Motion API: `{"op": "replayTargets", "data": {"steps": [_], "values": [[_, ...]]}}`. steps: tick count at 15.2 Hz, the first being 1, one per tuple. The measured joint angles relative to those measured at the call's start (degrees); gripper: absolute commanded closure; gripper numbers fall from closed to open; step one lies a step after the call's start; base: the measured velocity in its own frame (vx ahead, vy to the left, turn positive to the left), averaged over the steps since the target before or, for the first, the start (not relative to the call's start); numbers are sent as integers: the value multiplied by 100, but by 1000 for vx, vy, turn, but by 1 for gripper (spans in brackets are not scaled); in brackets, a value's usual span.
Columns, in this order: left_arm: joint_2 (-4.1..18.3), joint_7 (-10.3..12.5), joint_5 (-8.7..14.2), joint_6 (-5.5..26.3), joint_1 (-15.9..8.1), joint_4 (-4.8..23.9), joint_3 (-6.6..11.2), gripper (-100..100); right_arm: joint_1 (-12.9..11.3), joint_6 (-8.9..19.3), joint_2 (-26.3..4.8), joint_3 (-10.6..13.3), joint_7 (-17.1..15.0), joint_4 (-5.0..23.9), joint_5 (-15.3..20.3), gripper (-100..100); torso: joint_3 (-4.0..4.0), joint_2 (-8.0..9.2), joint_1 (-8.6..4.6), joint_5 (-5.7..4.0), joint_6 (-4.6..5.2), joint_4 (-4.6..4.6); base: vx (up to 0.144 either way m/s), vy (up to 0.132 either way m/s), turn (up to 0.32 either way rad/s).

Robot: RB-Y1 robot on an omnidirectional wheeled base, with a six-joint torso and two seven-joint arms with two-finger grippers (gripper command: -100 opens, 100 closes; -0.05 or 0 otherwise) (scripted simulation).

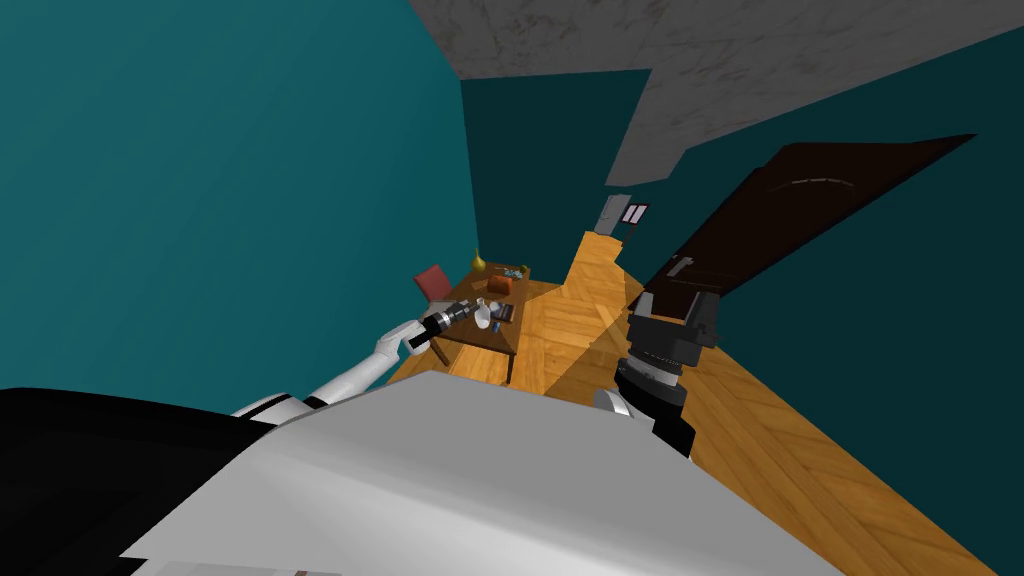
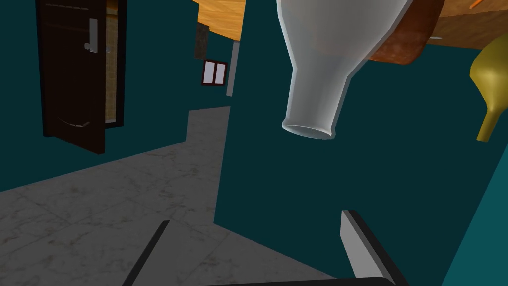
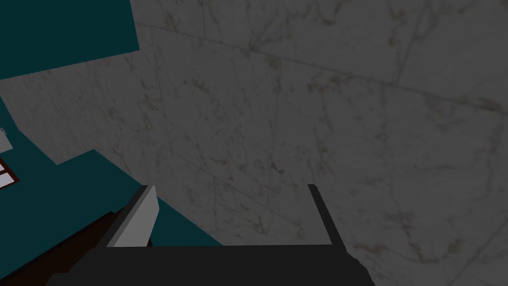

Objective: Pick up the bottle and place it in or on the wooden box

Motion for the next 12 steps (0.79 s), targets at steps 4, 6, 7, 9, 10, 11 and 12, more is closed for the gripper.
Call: {"op": "replayTargets", "data": {"steps": [4,6,7,9,10,11,12], "values": [[3,-87,-26,60,3,115,-4,-100,0,0,0,0,0,0,0,0,-4,-7,-8,-1,2,-1,12,-18,-62],[-3,-162,-45,94,-4,219,-5,-100,0,0,0,0,0,0,0,0,-3,-5,-2,0,0,-1,2,-5,-19],[-5,-200,-56,122,3,247,-9,-100,0,0,0,0,0,0,0,0,-2,-3,-1,0,0,-1,15,6,22],[-2,-231,-62,145,3,276,-11,-100,0,0,0,0,0,0,0,0,-3,-5,4,1,-1,-1,12,0,-3],[-2,-234,-64,150,3,278,-12,-100,0,0,0,0,0,0,0,0,-3,-6,1,1,0,-1,7,-8,-29],[-3,-235,-64,152,3,279,-12,-100,0,0,0,0,0,0,0,0,-3,-5,0,0,0,-1,5,4,10],[-4,-235,-65,153,3,278,-13,-100,0,0,0,0,0,0,0,0,-2,-4,2,0,-1,-1,0,0,0]]}}
